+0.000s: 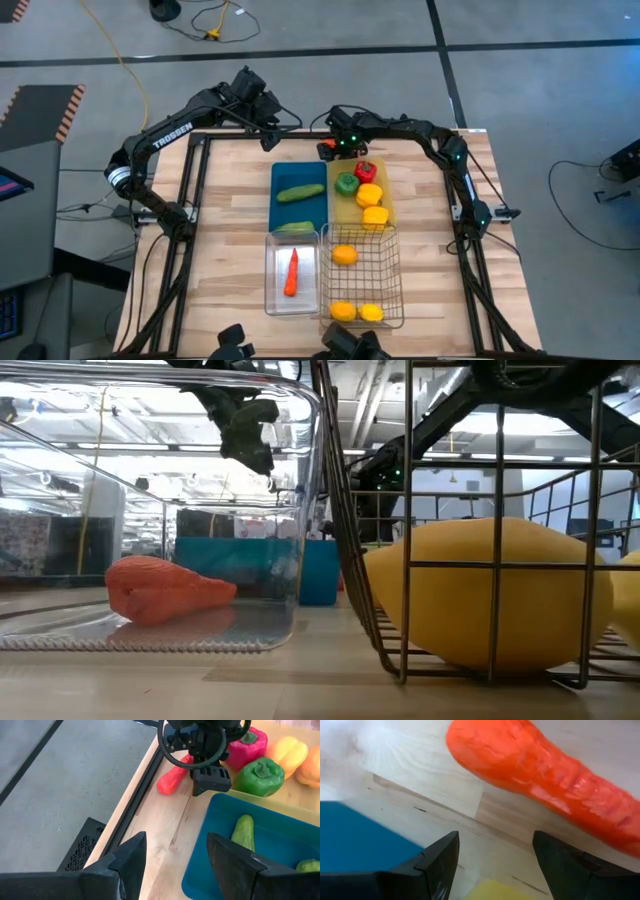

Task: Sort produce into baskets
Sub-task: Put the carrot into the transparent basket

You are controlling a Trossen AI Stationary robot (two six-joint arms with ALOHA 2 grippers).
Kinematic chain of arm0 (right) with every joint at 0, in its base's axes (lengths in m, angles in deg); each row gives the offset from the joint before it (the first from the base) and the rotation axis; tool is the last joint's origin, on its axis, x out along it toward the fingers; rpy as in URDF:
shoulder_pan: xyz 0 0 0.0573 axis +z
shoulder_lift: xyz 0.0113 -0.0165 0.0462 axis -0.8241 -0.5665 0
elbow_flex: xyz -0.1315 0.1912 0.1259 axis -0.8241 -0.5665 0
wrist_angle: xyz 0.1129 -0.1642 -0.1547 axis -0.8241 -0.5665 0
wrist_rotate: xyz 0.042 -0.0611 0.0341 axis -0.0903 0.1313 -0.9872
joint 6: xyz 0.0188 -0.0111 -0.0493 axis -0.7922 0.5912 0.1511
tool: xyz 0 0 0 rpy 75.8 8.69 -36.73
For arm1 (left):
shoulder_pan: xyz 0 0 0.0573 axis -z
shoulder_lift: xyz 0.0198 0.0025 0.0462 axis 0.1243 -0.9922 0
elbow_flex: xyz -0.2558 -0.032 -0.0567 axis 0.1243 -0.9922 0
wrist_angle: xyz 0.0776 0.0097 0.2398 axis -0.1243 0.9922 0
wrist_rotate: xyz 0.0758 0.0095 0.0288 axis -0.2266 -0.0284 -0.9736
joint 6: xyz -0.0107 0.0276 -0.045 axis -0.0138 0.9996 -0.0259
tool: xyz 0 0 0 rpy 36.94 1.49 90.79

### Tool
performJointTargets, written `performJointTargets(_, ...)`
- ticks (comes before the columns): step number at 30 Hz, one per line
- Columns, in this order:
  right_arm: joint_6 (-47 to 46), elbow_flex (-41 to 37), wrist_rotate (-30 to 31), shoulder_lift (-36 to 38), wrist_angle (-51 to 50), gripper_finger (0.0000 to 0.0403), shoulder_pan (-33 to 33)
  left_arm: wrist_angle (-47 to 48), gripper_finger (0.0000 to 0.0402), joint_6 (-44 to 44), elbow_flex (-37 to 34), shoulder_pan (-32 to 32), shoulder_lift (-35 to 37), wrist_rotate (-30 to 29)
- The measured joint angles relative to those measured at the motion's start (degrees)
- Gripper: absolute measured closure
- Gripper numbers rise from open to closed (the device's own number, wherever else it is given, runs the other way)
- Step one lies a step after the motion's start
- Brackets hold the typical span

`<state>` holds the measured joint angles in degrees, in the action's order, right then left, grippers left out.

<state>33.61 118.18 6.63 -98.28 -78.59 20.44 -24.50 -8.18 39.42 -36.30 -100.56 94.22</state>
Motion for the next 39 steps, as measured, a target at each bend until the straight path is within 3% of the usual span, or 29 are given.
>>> performJointTargets(8,7.2,0.0,4.4,0.0,0.5,0.0117,0.1,0.0,0.0207,0.0,0.0,0.0,0.0,0.0)
performJointTargets(16,11.0,0.0,4.7,0.0,0.8,0.0117,0.6,0.0,0.0207,0.0,0.0,0.0,0.0,0.0)
performJointTargets(39,12.6,3.4,7.4,0.1,1.4,0.0117,1.0,0.0,0.0207,0.1,0.0,0.0,0.0,0.0)
